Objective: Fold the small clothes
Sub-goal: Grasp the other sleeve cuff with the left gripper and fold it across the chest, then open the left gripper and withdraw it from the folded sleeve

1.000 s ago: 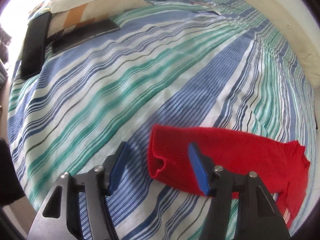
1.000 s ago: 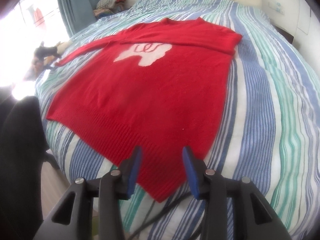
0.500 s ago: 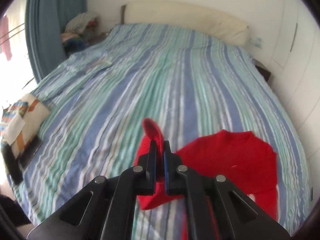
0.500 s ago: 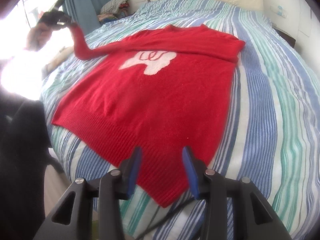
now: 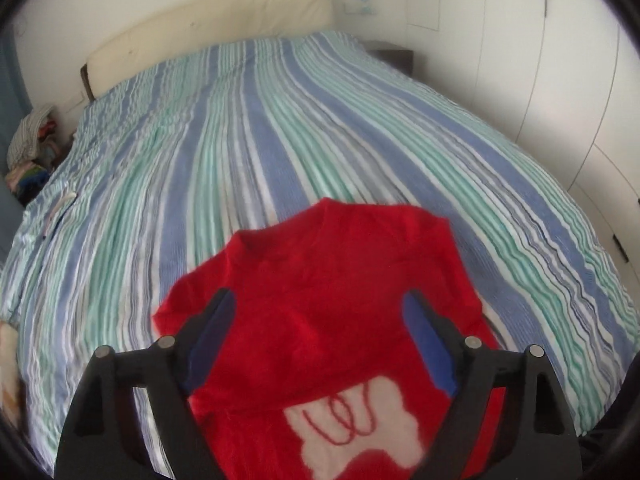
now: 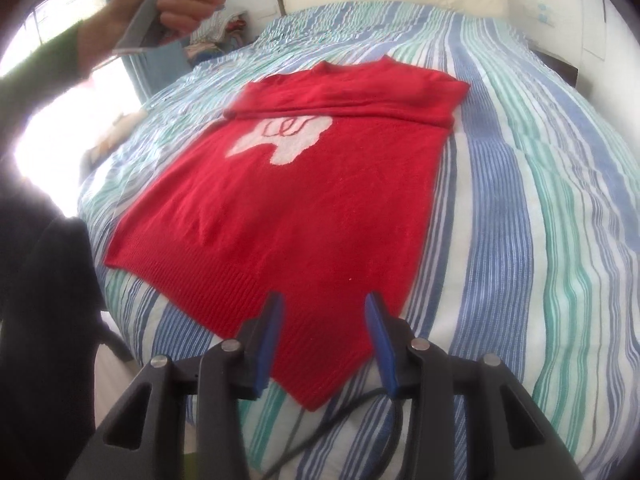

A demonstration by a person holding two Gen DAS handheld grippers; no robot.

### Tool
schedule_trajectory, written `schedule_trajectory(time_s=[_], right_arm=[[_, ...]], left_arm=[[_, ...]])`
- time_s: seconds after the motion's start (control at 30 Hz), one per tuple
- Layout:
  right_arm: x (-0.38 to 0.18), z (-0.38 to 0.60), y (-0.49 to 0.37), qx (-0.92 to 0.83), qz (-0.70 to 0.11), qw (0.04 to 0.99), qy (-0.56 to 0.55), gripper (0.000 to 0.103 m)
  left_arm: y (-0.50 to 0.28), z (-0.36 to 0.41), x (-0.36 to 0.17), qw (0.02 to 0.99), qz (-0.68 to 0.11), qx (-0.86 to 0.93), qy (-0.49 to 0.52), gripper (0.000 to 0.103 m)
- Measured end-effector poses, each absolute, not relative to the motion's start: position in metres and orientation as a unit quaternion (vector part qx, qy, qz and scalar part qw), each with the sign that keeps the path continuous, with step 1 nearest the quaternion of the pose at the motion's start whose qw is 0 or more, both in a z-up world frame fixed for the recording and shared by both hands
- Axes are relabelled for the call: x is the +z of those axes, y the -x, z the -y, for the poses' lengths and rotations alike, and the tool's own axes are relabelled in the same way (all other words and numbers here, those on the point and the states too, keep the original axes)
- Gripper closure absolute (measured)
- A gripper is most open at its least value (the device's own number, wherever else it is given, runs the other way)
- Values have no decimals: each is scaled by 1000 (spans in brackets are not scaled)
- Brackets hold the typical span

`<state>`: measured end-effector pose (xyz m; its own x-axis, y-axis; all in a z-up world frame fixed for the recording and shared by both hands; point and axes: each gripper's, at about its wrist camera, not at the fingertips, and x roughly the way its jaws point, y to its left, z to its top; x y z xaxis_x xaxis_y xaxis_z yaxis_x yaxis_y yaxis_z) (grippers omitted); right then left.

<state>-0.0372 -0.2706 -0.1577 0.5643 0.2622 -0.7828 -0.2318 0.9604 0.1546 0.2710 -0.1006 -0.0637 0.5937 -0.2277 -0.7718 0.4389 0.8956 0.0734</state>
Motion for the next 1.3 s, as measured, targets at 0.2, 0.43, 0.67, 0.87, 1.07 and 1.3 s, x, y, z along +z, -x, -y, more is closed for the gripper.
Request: schedule_trajectory(time_s=[0.2,0.43,0.67,0.87,1.07,1.3], right_arm=[[-158,277,30,141,-443,885,-30,61],[-164,278,23,135,-450,882,-34,61],[-166,282,23,118,-456,881,-40,61],[-170,283,23,117,-461,879,-41,61],[-175,281,19,125,-468,874,-35,61],[-163,286,24,108,-444,889,-29,54]], left_arm=[[-258,-25,-115,885,-449,-80,-97,21],[-230,-10,-177,853,-471,-106,-199,30],[-263,-13,-212,874,-460,-22,-155,78],[-247,-40,-223,882,-465,-17,-74,102],[-249,-37,-226,883,-464,-2,-74,96],[-218,-53,-197,881,-469,-3,-53,36]])
